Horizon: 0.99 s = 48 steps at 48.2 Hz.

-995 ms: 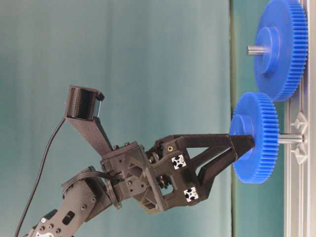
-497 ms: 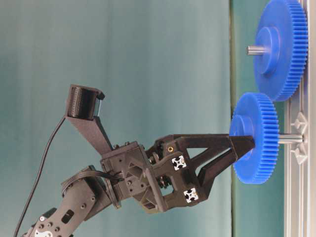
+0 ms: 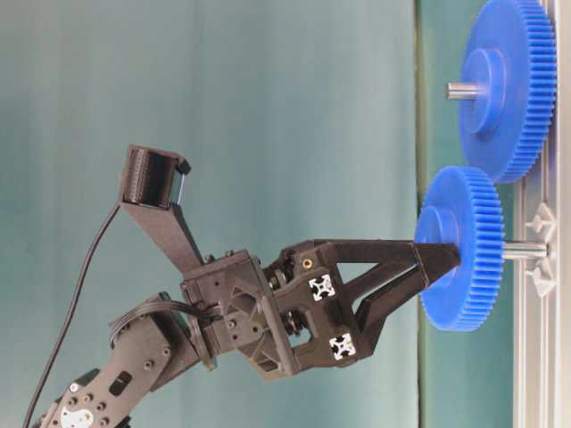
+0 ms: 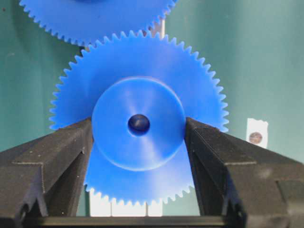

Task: Find the location of the shaft and insert the small gear.
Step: 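Align the gear's hole with the shaft beside the large gear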

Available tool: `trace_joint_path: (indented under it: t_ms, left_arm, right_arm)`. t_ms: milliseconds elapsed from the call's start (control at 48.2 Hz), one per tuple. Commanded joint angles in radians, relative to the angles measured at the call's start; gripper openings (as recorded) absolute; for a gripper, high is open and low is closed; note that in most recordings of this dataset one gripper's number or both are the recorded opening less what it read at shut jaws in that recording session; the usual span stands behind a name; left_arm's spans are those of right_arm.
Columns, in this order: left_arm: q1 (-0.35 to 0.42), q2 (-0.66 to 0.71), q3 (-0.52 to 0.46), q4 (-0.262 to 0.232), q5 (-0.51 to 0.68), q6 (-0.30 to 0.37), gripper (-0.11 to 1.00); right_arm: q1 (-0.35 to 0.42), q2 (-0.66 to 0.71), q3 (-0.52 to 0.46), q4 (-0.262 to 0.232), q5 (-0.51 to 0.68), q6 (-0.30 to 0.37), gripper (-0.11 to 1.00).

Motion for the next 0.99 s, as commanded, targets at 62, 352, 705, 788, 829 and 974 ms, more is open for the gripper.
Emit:
trace_joint_path:
  t_ms: [62,352,705,788,829,974]
  left_arm:
    - [-0.002,-0.011,-0.028,0.003,0.003,0.002,0.68]
    - [-0.002,-0.017,-0.028,0.003,0.015,0.000,0.69]
    - [-0.003,-0.017,-0.034,0.003,0.015,0.002,0.78]
    - [-0.003,-0.017,-0.040,0.003,0.015,0.000,0.83]
    - [-0.003,-0.017,-0.043,0.003,0.015,0.000,0.86]
    - [-0.005,-0.017,-0.054,0.003,0.015,-0.005,0.92]
  right_arm:
    - [-0.003,0.006,-0.011,0.006,-0.008,0.011,0.08]
    - [-0.002,0.006,-0.011,0.006,-0.009,0.009,0.07]
    - [-0.003,0.006,-0.009,0.006,-0.008,0.011,0.07]
    - [-0.003,0.006,-0.009,0.006,-0.009,0.011,0.08]
    - [-0.003,0.006,-0.009,0.008,-0.009,0.011,0.08]
    - [-0.003,0.006,-0.009,0.008,-0.008,0.011,0.08]
